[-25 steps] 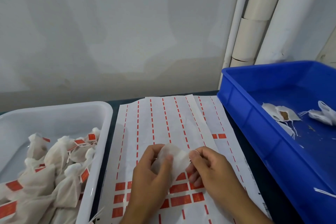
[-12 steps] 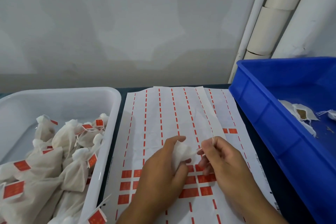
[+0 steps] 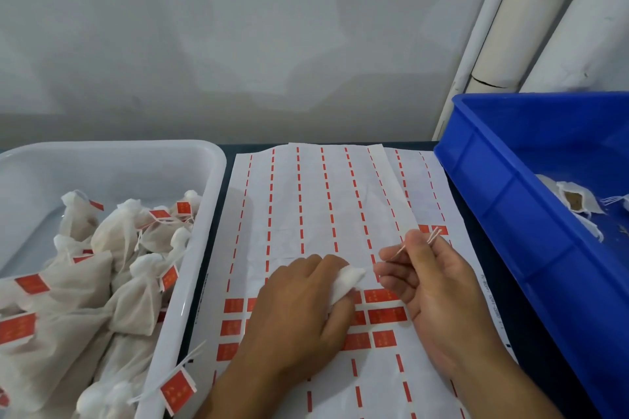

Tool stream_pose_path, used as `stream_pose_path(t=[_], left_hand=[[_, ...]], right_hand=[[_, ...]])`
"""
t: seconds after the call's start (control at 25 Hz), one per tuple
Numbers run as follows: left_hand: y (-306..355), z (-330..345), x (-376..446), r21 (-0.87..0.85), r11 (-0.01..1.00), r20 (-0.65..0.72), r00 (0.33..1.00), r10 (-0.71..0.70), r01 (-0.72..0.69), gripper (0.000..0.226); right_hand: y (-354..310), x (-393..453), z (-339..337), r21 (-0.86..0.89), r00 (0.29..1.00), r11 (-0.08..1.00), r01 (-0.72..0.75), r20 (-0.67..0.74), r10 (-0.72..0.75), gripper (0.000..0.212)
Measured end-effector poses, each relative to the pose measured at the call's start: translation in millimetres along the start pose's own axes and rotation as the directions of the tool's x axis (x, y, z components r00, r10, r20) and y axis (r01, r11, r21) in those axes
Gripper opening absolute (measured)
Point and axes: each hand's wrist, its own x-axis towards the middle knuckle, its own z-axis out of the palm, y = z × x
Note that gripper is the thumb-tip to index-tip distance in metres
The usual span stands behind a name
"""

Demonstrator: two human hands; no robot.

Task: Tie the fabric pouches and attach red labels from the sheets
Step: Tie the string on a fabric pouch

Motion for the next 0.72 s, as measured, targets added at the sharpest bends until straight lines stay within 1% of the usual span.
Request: stream_pose_path(t=[0.12, 0.24, 0.28, 0.36, 0.4, 0.44, 0.48, 0.56, 0.64, 0.72], left_hand=[[3.1, 2.1, 2.0, -0.018, 1.000, -0.050, 0.999, -0.021, 0.020, 0.052], [4.2, 3.0, 1.2, -0.081, 0.994, -0.149, 0.987, 0.059, -0.072, 0.060], [5.6, 2.1, 0.3, -0.122, 0.988, -0.199, 0.978, 0.065, -0.090, 0.054], [8.1, 2.0, -1.0, -0.230, 0.970, -0.286, 0.958, 0.004, -0.073, 0.032], [10.0, 2.2, -1.3, -0.309, 0.949, -0.292, 0.956, -0.035, -0.059, 0.031], [11.9, 2.9, -1.4, -0.387, 0.921, -0.276, 0.959, -0.065, -0.049, 0.039], [14.3, 2.6, -2.1, -0.452, 0.892, -0.232, 0.968, -0.095, -0.021, 0.050], [20.9, -1.5, -2.6, -0.561, 0.823, -0.056, 0.987, -0.147, 0.091, 0.062], [24.5, -1.9, -2.8, -0.633, 0.744, 0.124, 0.977, -0.176, 0.214, 0.063], [24.2, -1.6, -2.8, -0.678, 0.671, 0.216, 0.954, -0.210, 0.301, 0.062]], right_hand=[[-0.1, -1.0, 1.0, 0.027, 0.999, 1.000, 0.006, 0.053, -0.007, 0.036], [-0.7, -3.0, -0.3, 0.031, 0.994, 0.999, 0.045, 0.095, -0.048, 0.040], [-1.1, -4.1, -0.3, 0.026, 0.992, 0.998, 0.060, 0.110, -0.063, 0.041], [-2.2, -6.8, 0.2, 0.014, 0.987, 0.996, 0.085, 0.134, -0.086, 0.041], [-3.0, -8.0, 0.5, 0.008, 0.985, 0.995, 0.097, 0.140, -0.098, 0.041], [-3.9, -8.9, 1.0, 0.006, 0.983, 0.994, 0.113, 0.143, -0.112, 0.040], [-5.1, -9.8, 1.0, 0.006, 0.981, 0.992, 0.127, 0.144, -0.127, 0.040], [-8.0, -11.1, 1.7, 0.016, 0.978, 0.989, 0.148, 0.146, -0.149, 0.040], [-10.5, -14.0, 2.1, 0.020, 0.969, 0.984, 0.179, 0.167, -0.180, 0.038], [-9.6, -18.3, 3.1, -0.015, 0.946, 0.974, 0.227, 0.239, -0.217, 0.029]])
